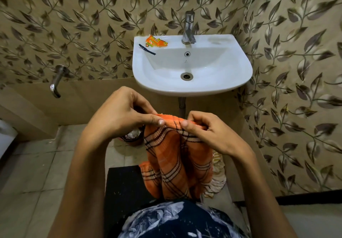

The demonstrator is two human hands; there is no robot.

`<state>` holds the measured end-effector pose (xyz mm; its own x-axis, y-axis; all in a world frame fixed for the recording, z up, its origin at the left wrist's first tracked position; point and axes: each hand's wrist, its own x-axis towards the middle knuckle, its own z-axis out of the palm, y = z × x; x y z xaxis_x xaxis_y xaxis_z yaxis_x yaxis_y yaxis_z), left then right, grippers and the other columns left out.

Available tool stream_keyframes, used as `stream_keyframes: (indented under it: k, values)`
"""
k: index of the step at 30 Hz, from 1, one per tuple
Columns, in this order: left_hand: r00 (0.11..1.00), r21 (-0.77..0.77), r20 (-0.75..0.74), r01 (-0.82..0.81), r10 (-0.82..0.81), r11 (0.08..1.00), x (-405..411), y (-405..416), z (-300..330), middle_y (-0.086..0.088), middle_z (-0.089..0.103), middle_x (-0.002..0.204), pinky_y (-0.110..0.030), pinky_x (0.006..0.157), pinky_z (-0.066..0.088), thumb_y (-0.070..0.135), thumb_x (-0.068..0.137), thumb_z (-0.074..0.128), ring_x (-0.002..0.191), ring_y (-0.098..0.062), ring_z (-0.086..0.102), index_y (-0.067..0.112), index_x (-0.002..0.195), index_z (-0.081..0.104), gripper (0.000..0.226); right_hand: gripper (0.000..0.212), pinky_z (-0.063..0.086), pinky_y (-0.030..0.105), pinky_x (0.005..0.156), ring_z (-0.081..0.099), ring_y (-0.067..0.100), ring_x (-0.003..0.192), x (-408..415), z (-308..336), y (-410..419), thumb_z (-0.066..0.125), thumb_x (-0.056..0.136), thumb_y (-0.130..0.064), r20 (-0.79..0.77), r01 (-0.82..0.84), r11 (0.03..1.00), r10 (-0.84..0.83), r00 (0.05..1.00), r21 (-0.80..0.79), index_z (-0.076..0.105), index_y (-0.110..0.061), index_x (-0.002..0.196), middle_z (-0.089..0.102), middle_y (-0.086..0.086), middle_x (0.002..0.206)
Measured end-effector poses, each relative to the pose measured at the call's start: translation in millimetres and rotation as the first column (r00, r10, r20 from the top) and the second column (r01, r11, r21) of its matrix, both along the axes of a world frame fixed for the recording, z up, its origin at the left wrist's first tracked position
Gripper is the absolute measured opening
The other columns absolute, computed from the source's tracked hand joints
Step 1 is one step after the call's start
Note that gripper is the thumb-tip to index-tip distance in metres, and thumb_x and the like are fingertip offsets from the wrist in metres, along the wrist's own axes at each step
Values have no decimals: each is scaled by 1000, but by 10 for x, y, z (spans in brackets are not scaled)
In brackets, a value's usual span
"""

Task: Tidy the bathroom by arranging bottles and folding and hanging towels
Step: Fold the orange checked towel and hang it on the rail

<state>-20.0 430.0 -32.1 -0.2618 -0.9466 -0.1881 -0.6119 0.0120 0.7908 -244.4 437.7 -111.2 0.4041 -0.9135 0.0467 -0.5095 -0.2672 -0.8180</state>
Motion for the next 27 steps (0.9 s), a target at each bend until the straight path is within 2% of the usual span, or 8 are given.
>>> stream_keyframes:
  k: [5, 8, 10, 12, 15, 19, 23, 27]
  values:
    - [1000, 31, 10, 1, -2, 1000, 26, -7, -20, 11, 72, 63, -25, 61, 53, 48, 44, 72, 64, 0, 67, 30, 64, 75, 28, 27, 38, 32, 60, 46, 17, 63, -24, 32, 16, 49, 90, -47, 113, 57, 998, -55, 992, -15, 51, -22, 79, 50, 4, 70]
    - [999, 61, 0, 37, -37, 997, 35, -30, -16, 9, 73, 66, -17, 57, 49, 53, 36, 75, 64, 1, 67, 28, 70, 76, 42, 15, 41, 22, 60, 54, 11, 64, 6, 114, 40, 58, 90, -38, 168, -7, 997, 19, 986, -72, 60, -24, 86, 59, -2, 73]
    - [997, 68, 8, 71, -72, 995, 24, -45, -24, 10, 74, 71, -17, 60, 50, 56, 31, 77, 69, 1, 68, 28, 75, 76, 52, 5, 48, 21, 67, 63, 5, 77, 73, 152, 66, 64, 88, -28, 182, -107, 990, 124, 975, -96, 66, -23, 90, 67, -7, 82]
    - [991, 70, 26, 130, -132, 989, -22, -42, -39, 13, 74, 75, -18, 64, 53, 54, 33, 80, 75, 2, 67, 30, 79, 76, 52, 6, 51, 24, 70, 66, 10, 84, 164, 159, 78, 67, 85, -20, 161, -176, 977, 194, 968, -120, 69, -22, 91, 69, -8, 86]
    - [968, 99, 72, 234, -241, 967, -116, -26, -66, 11, 74, 76, -25, 69, 57, 51, 42, 81, 74, -2, 69, 31, 78, 75, 42, 9, 46, 18, 64, 64, 6, 75, 288, 127, 70, 68, 82, -12, 181, -127, 979, 155, 971, -158, 67, -20, 85, 67, -11, 80]
    - [962, 86, 88, 251, -259, 964, -193, -40, -139, 9, 74, 73, -24, 64, 58, 29, 64, 82, 69, 0, 69, 24, 76, 76, 15, 14, 41, 13, 58, 60, 3, 65, 313, 111, 52, 73, 81, -22, 264, 12, 989, 26, 964, -144, 60, -27, 80, 63, -12, 73]
    - [987, 18, 84, 135, -136, 991, -158, -72, -155, 11, 73, 66, -9, 47, 45, 20, 70, 78, 59, 4, 65, 23, 73, 77, 4, 33, 38, 26, 51, 47, 4, 53, 154, 97, 11, 63, 80, -55, 67, 29, 994, -21, 998, -108, 54, -24, 75, 55, -3, 63]
    - [1000, 16, 3, 31, -31, 999, -36, -79, -106, 10, 71, 59, -3, 36, 34, 15, 69, 79, 39, 7, 55, 23, 67, 75, 9, 43, 33, 27, 56, 40, 2, 55, -101, 50, -26, 50, 86, -59, -12, 61, 996, -61, 998, -61, 50, -19, 69, 43, -8, 59]
